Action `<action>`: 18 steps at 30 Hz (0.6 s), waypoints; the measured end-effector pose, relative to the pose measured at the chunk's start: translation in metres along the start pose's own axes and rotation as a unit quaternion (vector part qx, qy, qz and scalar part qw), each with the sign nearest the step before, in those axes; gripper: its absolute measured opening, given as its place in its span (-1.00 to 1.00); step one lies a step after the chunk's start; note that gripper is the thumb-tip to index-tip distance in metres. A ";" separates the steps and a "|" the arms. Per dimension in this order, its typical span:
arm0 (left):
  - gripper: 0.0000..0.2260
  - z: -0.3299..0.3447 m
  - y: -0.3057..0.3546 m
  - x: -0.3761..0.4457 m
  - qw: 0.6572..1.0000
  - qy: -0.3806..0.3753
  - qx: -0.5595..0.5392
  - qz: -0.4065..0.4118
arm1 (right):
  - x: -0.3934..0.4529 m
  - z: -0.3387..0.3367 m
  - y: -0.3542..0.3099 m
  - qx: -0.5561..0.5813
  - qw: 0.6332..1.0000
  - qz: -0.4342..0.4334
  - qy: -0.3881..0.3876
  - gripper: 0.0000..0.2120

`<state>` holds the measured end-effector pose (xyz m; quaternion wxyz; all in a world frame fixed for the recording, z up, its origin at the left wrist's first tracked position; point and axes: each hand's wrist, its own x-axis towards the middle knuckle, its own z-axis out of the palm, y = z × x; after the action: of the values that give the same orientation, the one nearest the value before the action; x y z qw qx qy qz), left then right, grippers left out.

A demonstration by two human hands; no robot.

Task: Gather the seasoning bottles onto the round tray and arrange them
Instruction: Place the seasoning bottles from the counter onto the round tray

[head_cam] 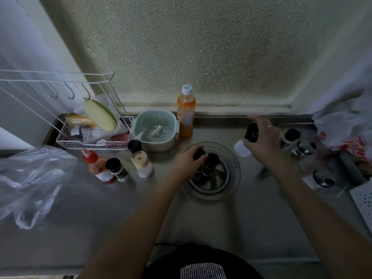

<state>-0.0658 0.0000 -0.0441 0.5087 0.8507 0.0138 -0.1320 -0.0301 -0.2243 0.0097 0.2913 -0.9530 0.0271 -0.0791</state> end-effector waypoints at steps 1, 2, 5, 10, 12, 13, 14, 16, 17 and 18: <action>-0.67 0.001 0.000 0.000 1.000 0.001 -0.005 -0.001 | -0.005 0.002 -0.009 0.017 1.000 -0.020 -0.012 -0.38; -0.67 0.001 -0.001 0.000 1.000 0.004 -0.007 -0.001 | -0.010 0.005 -0.017 0.034 0.998 -0.048 -0.027 -0.38; -0.66 0.002 -0.002 -0.003 1.000 0.009 -0.006 0.009 | -0.023 0.021 -0.031 0.055 0.989 -0.109 -0.087 -0.36; -0.68 0.004 -0.005 -0.007 0.999 0.013 -0.024 0.027 | -0.037 0.046 -0.033 0.045 0.985 -0.096 -0.138 -0.39; -0.68 0.004 -0.005 -0.005 0.999 0.008 -0.029 0.019 | -0.037 0.046 -0.028 0.055 0.986 -0.079 -0.133 -0.43; -0.68 0.004 -0.004 -0.003 0.999 0.005 -0.032 0.013 | -0.036 0.046 -0.024 0.048 0.987 -0.078 -0.130 -0.45; -0.67 0.003 -0.003 -0.002 0.999 0.003 -0.034 0.008 | -0.037 0.046 -0.023 0.039 0.987 -0.082 -0.132 -0.48; -0.66 0.003 -0.002 0.001 0.999 -0.005 -0.034 0.005 | -0.037 0.044 -0.024 0.045 0.984 -0.086 -0.147 -0.56; -0.65 0.004 -0.003 0.001 0.999 -0.008 -0.032 0.006 | -0.037 0.041 -0.025 0.056 0.983 -0.086 -0.152 -0.60; -0.65 0.005 -0.004 0.002 0.999 -0.009 -0.030 0.007 | -0.036 0.037 -0.023 0.054 0.984 -0.080 -0.146 -0.63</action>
<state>-0.0659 -0.0024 -0.0501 0.5352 0.8338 0.0075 -0.1353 -0.0591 -0.1817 -0.0123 0.3362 -0.9361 -0.0969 0.0366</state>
